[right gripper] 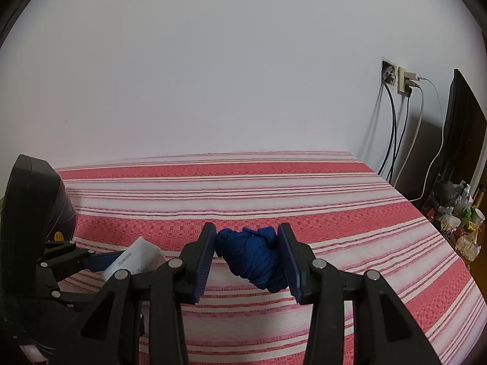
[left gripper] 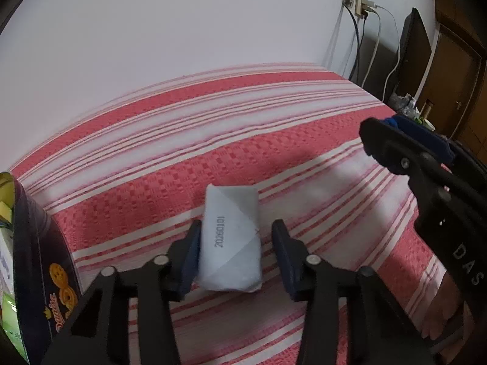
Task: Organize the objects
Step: 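Carry the white packet and blue cloth toward the tin with both tools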
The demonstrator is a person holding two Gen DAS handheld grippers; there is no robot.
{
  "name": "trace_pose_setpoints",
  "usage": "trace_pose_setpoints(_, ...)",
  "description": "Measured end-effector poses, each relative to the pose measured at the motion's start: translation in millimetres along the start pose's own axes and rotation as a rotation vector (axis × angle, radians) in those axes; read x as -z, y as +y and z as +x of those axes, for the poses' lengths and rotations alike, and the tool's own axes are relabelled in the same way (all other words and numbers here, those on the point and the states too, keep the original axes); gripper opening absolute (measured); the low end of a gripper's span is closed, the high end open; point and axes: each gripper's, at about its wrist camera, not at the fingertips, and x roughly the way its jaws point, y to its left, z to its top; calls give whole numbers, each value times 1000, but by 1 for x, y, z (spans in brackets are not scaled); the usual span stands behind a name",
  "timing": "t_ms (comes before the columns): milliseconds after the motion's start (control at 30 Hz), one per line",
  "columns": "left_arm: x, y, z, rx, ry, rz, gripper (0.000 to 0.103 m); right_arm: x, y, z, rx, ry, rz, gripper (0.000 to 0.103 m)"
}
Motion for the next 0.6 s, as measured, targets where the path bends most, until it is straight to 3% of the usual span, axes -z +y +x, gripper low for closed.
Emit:
trace_pose_setpoints(33, 0, 1, -1, 6, -3, -4, 34, 0, 0, 0, 0, 1, 0, 45)
trace_pose_setpoints(200, 4, 5, -12, -28, -42, -22, 34, 1, 3, -4, -4, -19, -4, 45)
trace_pose_setpoints(600, 26, 18, -62, -178, -264, -94, 34, 2, 27, -15, -44, -55, -42, 45)
